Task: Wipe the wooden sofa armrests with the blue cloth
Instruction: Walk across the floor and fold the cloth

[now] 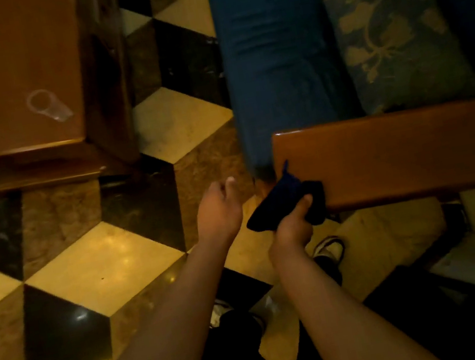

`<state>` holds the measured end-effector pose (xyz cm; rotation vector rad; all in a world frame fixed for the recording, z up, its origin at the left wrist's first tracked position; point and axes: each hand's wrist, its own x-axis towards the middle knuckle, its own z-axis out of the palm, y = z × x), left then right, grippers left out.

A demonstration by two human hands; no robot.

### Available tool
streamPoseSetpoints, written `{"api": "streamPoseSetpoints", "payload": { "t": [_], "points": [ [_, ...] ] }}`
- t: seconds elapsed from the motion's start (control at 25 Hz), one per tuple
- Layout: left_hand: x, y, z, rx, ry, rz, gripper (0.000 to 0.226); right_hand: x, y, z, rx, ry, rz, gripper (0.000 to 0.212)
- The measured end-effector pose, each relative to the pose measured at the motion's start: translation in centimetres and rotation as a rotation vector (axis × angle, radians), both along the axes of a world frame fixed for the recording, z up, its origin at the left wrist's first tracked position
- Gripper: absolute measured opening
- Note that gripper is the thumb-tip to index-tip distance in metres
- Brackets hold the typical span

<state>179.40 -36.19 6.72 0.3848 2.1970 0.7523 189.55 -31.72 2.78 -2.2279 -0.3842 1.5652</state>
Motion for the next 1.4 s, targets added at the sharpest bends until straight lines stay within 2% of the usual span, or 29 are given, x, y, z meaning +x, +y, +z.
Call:
{"api": "streamPoseSetpoints", "payload": {
  "t": [0.08, 0.12, 0.16, 0.24, 0.32, 0.4, 0.48, 0.56, 0.68, 0.84, 0.96, 1.04, 1.16, 1.28, 1.4],
  "points": [
    [-2.4, -4.5, 0.4, 0.013, -0.281, 0.284, 0.068, -3.6, -3.9, 3.3, 0.031, 0.1, 0.173, 0.052],
    [-3.7, -6.8, 1.2, 0.037, -0.371, 0.398, 0.071, -5.7, -5.9, 4.3, 0.028, 0.172, 0.319, 0.039],
    [-5.0, -8.9, 2.3, 0.083, -0.419, 0.483, 0.064, -7.9, -8.1, 5.8, -0.001, 0.229, 0.453, 0.031],
    [-8.0, -13.1, 4.4, 0.182, -0.401, 0.594, 0.048, -12.7, -11.3, 8.3, 0.06, 0.288, 0.686, 0.031],
    [-11.5, -17.5, 7.0, 0.274, -0.321, 0.741, 0.046, -17.6, -13.8, 10.7, 0.106, 0.364, 0.873, 0.027],
    [-15.1, -22.1, 9.7, 0.411, -0.316, 0.831, 0.041, -21.9, -17.2, 13.7, 0.105, 0.48, 1.031, 0.032],
    [-18.0, -25.9, 12.2, 0.557, -0.343, 0.845, 0.035, -25.7, -20.0, 15.5, 0.114, 0.555, 1.241, 0.036],
    [-20.7, -29.1, 14.3, 0.63, -0.308, 0.806, 0.04, -29.1, -22.2, 17.7, 0.165, 0.596, 1.462, 0.032],
    [-25.0, -32.2, 16.4, 0.603, -0.203, 0.82, 0.044, -33.9, -23.5, 20.1, 0.186, 0.66, 1.692, 0.03],
    [-32.3, -35.4, 20.2, 0.459, -0.078, 0.915, 0.025, -42.9, -24.3, 21.8, 0.322, 0.68, 2.006, 0.039],
    [-37.8, -37.0, 24.0, 0.387, 0.016, 1.034, 0.026, -50.4, -25.1, 24.3, 0.414, 0.749, 2.181, 0.047],
    [-41.0, -38.4, 26.4, 0.332, 0.099, 1.091, 0.027, -55.0, -26.0, 26.2, 0.48, 0.806, 2.32, 0.044],
    [-46.4, -42.4, 28.6, 0.303, 0.199, 1.162, 0.015, -62.4, -29.4, 28.9, 0.433, 0.915, 2.526, 0.04],
    [-51.6, -47.3, 29.3, 0.313, 0.252, 1.211, 0.026, -69.3, -33.3, 30.4, 0.461, 0.922, 2.637, 0.032],
    [-57.8, -53.6, 28.5, 0.354, 0.232, 1.227, 0.032, -77.2, -38.9, 30.1, 0.536, 0.889, 2.769, 0.034]
  ]
}}
